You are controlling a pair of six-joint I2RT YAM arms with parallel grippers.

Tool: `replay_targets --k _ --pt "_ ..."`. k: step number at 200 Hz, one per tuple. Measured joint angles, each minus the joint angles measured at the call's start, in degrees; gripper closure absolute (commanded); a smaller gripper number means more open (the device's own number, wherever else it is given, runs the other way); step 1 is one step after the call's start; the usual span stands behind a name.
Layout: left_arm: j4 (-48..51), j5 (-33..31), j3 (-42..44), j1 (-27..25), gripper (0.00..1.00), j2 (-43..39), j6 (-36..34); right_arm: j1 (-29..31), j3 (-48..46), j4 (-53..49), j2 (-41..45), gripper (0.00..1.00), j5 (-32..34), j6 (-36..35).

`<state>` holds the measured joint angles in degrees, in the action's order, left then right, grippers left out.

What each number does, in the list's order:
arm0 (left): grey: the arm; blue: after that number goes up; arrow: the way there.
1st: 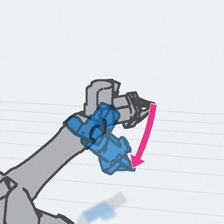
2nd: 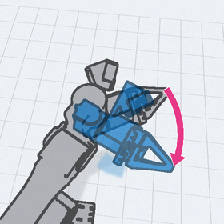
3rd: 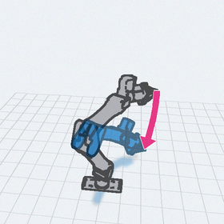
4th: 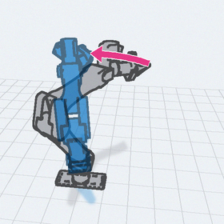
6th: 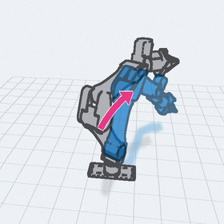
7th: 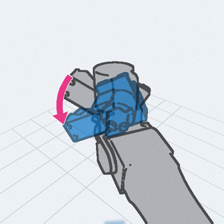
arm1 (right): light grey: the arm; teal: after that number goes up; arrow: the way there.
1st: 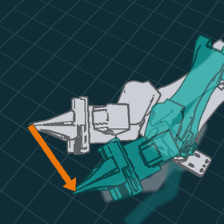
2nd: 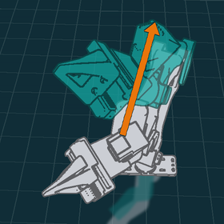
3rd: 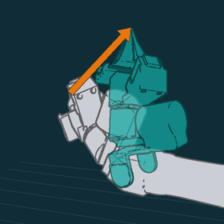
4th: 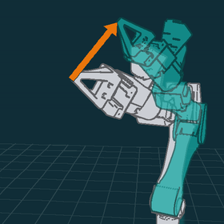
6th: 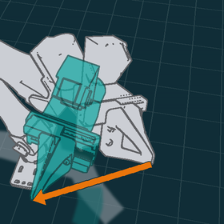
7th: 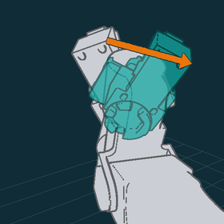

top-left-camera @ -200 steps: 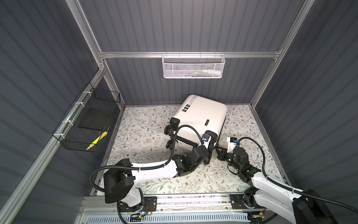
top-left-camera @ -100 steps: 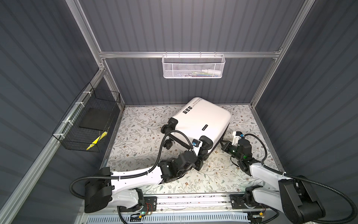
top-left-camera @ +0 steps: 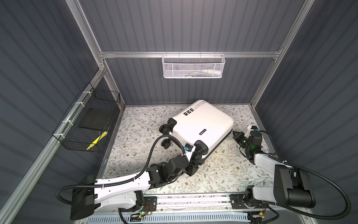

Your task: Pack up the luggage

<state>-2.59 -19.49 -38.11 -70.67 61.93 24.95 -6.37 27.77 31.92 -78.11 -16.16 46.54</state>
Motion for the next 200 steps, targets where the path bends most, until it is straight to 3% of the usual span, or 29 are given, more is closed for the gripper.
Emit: replay_targets --k 29,62,85,121,135,156,200 --pt "0.09 -0.33 0.04 0.00 1.00 -0.09 0.22 -1.46 3.26 3.32 -5.03 1.00 -2.86 0.61" --pt "0.48 -1.22 0.04 -0.11 1.00 -0.15 0.39 -2.34 3.50 6.03 -7.15 0.86 -6.21 1.55" --pt "1.64 -2.05 0.02 -0.17 0.77 -0.76 0.37 -3.74 3.48 5.66 -7.04 0.74 -6.25 2.16" --pt "5.53 -4.46 -1.40 -0.11 0.26 -1.55 0.31 -5.81 3.96 0.79 -3.82 0.57 -5.64 2.73" --pt "7.37 -6.14 -2.43 -0.11 0.12 -2.32 0.96 -6.14 5.51 -2.10 -2.84 0.51 -5.46 2.51" --pt "9.16 -8.98 -4.94 0.24 0.01 -3.61 2.03 -6.25 9.75 -6.23 -2.62 0.47 -5.75 2.23" --pt "13.99 -11.10 -10.64 6.25 0.00 -5.84 5.49 -6.23 22.47 -14.25 -6.97 0.43 -9.66 1.16"
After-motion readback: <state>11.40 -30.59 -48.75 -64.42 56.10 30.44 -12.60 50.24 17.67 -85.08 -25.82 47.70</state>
